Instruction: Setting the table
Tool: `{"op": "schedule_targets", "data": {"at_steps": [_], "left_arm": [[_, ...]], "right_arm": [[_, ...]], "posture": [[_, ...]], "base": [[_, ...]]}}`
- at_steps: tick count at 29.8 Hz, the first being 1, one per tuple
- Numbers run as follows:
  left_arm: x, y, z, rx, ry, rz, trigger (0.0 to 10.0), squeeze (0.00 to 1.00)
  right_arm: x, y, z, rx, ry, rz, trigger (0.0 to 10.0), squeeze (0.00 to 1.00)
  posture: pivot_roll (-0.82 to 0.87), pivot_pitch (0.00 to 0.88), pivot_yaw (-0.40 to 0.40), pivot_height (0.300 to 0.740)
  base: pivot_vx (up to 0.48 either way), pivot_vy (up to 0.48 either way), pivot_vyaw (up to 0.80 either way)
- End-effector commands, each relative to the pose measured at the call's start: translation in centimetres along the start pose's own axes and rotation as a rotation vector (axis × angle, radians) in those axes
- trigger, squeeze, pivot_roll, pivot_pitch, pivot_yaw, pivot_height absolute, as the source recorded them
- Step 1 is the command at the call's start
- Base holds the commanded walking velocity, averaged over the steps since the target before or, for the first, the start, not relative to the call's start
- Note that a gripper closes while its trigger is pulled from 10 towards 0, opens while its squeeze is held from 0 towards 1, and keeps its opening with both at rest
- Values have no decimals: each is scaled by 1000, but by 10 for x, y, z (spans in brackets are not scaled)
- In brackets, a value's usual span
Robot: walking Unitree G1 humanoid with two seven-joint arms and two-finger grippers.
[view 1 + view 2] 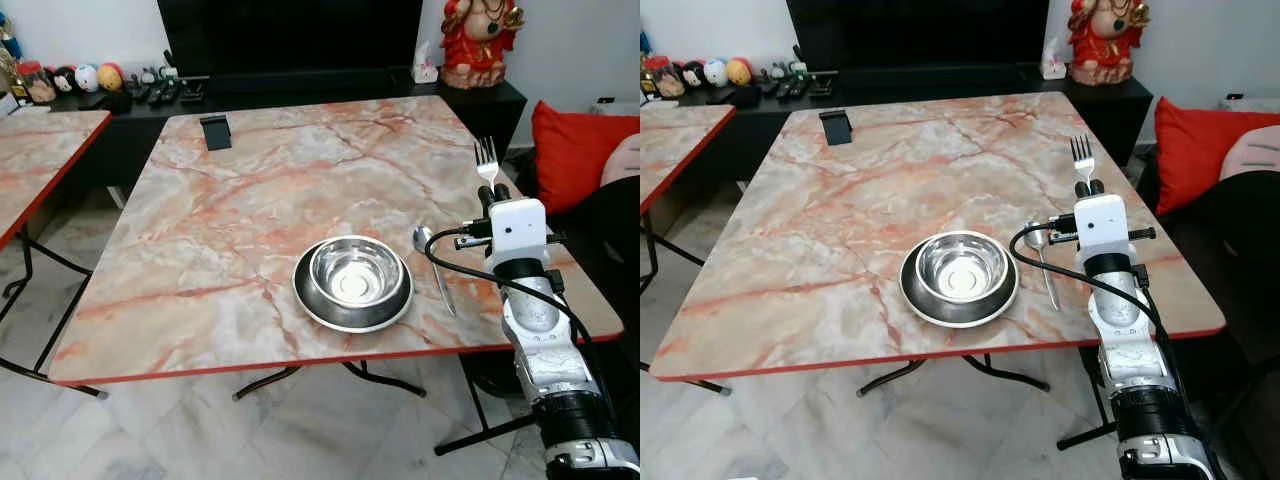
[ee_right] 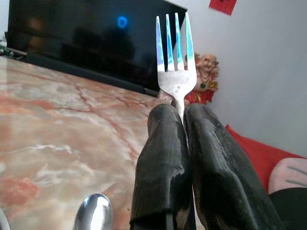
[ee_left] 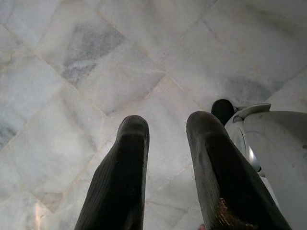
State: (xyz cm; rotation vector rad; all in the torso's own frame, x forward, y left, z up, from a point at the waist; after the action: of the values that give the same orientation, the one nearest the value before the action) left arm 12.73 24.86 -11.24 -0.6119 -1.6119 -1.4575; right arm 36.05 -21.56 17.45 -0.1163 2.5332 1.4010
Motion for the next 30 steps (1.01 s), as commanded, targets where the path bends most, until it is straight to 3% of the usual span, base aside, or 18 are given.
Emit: {"op": "schedule_targets", "data": {"at_steps": [1,17,23,27,30], "left_arm": [[1,-3,1,3,0,12,10000,0],[0,-1,1,-6,2,7,10000,0],[0,-1,1,-7,-1,10,10000,0],[0,-1,0,-2,-2,10,10000,0],[0,-1,0,-1,-4,11,10000,0]], "right_arm": [[-3,3,-4,-4,-13,-7,10000,0],[-9,-3,-14,13,-35,46,10000,0],[-14,-24,-18,20,21,188,10000,0],[-14,-31,-15,-82,48,228,10000,0],[-11,-38,-9,-72,89,269,10000,0]], "posture": [[-82,0,51,732],[-93,0,58,732],[-97,0,60,732],[-91,0,56,732],[-95,0,57,732]], "base": [[251,0,0],[63,0,0],[0,0,0],[0,0,0],[0,0,0]]}}
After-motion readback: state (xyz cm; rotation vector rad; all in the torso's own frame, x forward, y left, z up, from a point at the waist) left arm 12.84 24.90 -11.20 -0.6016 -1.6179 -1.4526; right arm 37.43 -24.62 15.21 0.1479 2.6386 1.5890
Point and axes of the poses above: a point about 5 cm out from each wrist's last joint towards the gripper, its own x axis pointing back from the gripper into the wrist, its own y axis along the axis of the wrist's last joint, z = x × y, the point moved 2 cm from there along -x, pointing out of the wrist towards the gripper, and after that the axes turned 9 degrees about x, right-handed, at the moved point
